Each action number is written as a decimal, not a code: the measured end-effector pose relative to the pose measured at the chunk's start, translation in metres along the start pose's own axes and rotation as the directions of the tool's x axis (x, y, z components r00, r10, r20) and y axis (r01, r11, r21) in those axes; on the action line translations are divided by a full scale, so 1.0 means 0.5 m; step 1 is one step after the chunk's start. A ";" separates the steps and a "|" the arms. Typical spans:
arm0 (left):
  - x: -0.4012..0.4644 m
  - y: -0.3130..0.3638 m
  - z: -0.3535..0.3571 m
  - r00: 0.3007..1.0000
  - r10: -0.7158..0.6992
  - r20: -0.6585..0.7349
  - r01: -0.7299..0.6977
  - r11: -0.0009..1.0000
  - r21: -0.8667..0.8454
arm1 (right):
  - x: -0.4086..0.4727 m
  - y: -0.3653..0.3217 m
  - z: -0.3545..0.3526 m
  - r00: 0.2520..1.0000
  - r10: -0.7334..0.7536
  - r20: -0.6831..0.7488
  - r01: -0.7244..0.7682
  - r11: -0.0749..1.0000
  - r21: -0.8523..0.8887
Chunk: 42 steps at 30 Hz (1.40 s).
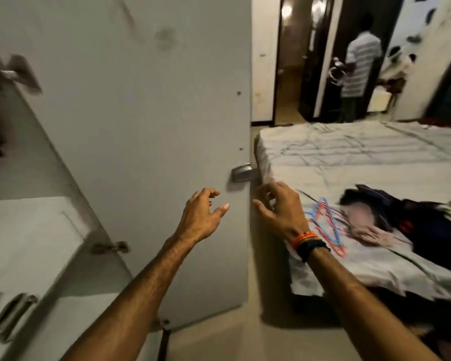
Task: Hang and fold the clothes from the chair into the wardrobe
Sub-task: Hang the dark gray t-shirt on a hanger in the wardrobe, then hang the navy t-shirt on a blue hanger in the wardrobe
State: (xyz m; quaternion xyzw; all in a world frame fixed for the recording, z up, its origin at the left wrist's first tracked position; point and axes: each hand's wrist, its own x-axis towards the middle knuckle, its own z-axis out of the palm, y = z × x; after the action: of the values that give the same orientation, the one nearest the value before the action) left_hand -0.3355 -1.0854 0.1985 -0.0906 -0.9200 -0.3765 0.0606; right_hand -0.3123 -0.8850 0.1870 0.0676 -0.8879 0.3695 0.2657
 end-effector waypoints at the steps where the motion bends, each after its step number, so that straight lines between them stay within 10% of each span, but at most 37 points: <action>1: 0.003 0.034 0.078 0.998 0.001 0.056 -0.001 1.000 -0.007 | -0.029 0.069 -0.035 0.998 0.064 0.003 -0.064 0.998 -0.025; 10: 0.027 0.247 0.558 0.904 0.100 0.415 -0.099 0.995 -0.023 | -0.201 0.471 -0.257 0.893 0.449 -0.021 -0.447 0.883 -0.143; 27: 0.331 0.436 1.162 0.559 0.133 0.819 -0.119 0.990 -0.079 | -0.174 0.991 -0.432 0.435 0.872 -0.225 -0.900 0.428 -0.082; 42: 0.548 0.580 1.529 0.548 -0.110 0.829 0.054 0.994 0.096 | -0.042 1.417 -0.558 0.319 0.944 -0.091 -0.948 0.316 -0.046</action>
State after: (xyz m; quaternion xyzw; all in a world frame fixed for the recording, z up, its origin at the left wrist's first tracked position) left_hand -0.5743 -0.3113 -0.0964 -0.2131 -0.8529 -0.2641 -0.3968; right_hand -0.4010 -0.1850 -0.1000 -0.4837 -0.7697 0.4159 0.0238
